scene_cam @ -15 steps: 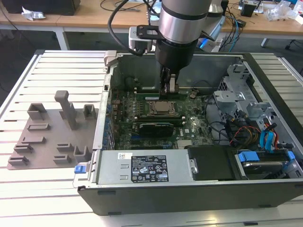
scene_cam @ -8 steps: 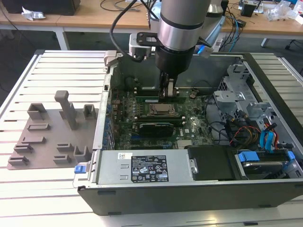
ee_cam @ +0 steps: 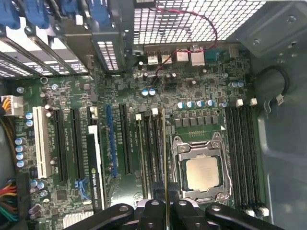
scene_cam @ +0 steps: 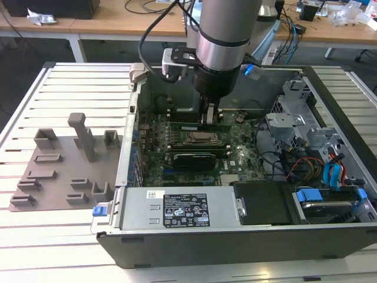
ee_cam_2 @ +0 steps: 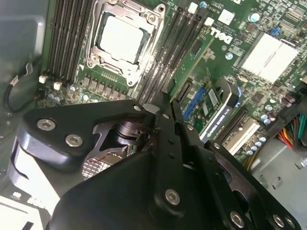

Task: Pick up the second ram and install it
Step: 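Insert the second ram into the second slot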

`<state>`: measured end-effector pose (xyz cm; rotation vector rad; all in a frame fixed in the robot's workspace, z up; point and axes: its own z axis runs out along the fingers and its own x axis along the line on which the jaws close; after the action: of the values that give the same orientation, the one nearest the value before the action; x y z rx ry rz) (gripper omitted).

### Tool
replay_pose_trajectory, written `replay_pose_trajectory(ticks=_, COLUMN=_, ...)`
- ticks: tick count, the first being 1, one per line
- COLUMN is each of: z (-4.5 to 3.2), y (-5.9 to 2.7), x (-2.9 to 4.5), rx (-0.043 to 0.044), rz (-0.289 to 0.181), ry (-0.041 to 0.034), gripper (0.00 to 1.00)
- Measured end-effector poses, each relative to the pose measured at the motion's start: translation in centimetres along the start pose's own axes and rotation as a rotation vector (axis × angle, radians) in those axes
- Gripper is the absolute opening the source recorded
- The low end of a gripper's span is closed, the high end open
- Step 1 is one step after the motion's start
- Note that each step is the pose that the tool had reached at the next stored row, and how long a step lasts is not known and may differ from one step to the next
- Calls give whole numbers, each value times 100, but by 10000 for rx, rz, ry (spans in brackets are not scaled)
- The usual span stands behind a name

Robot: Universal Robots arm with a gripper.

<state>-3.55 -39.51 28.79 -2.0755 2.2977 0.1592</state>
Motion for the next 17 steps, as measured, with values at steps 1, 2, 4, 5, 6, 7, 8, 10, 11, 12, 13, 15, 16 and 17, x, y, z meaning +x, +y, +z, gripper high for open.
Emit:
replay_pose_trajectory(ticks=1, z=30, y=-3, x=-32, rx=0, rz=-2, ry=0, gripper=13)
replay_pose_trajectory(ticks=2, z=52, y=-4, x=-57, rx=0, rz=0, ry=-1, gripper=13)
replay_pose_trajectory(ticks=4, z=84, y=-8, x=-96, rx=-1, rz=-1, ry=-1, gripper=13)
replay_pose_trajectory(ticks=5, z=97, y=-9, x=-109, rx=-1, rz=-1, ry=0, gripper=13)
replay_pose_trajectory(ticks=6, z=124, y=-10, x=-123, rx=-1, rz=-1, ry=-1, gripper=13)
replay_pose_trajectory(ticks=7, z=148, y=-11, x=-131, rx=-2, rz=-1, ry=1, gripper=13)
replay_pose_trajectory(ticks=8, z=166, y=-12, x=-137, rx=-2, rz=-2, ry=0, gripper=13)
replay_pose_trajectory(ticks=10, z=196, y=-13, x=-143, rx=-1, rz=-1, ry=-1, gripper=13)
replay_pose_trajectory(ticks=11, z=217, y=-14, x=-147, rx=-1, rz=-1, ry=0, gripper=13)
replay_pose_trajectory(ticks=12, z=244, y=-14, x=-154, rx=-2, rz=-1, ry=0, gripper=13)
replay_pose_trajectory(ticks=13, z=269, y=-16, x=-164, rx=-2, rz=-1, ry=2, gripper=13)
replay_pose_trajectory(ticks=15, z=315, y=-20, x=-180, rx=-1, rz=-1, ry=-2, gripper=13)
replay_pose_trajectory(ticks=16, z=336, y=-21, x=-187, rx=-1, rz=-1, ry=-1, gripper=13)
replay_pose_trajectory(ticks=17, z=364, y=-25, x=-199, rx=-2, rz=-1, ry=1, gripper=13)
